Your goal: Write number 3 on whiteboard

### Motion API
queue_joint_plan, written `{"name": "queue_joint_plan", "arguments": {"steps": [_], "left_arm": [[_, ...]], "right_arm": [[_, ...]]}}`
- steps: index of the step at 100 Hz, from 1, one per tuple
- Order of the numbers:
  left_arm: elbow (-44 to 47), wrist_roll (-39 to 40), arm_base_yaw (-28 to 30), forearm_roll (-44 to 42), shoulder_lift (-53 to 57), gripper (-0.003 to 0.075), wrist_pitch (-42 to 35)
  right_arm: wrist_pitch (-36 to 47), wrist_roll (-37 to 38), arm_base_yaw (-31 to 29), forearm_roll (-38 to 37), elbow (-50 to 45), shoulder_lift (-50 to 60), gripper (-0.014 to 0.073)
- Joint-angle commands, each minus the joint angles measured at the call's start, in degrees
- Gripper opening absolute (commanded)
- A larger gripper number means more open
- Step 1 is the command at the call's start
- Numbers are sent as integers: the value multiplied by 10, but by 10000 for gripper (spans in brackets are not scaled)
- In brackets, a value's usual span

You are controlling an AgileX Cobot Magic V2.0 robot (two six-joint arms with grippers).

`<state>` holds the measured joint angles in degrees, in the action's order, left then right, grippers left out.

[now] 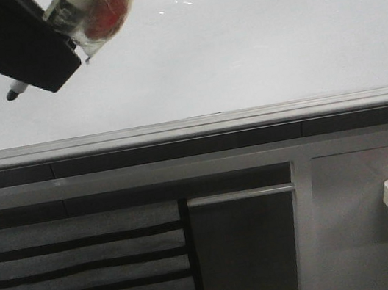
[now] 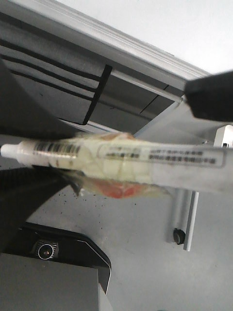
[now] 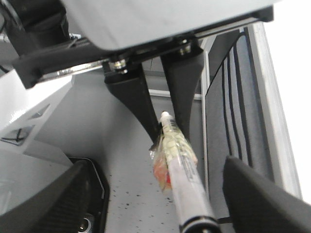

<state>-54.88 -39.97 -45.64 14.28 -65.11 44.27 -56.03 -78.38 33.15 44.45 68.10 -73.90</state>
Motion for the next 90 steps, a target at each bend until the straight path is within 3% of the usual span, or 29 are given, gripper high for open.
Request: {"name": "queue_joint_plan", "arguments": {"steps": [1,14,38,90], "left_arm": [[-20,-6,-5,10,14,-18,-31],[-20,-7,-5,10,14,-18,-31],[-20,-8,-5,10,14,-18,-31],[-25,-8,-5,7,14,-18,-31]], "right_arm": [[20,-42,0,33,20,6,507],[27,-49,0,42,20,2,477],[45,-49,0,44,20,2,279],[41,-49,0,39,20,-3,276]]}}
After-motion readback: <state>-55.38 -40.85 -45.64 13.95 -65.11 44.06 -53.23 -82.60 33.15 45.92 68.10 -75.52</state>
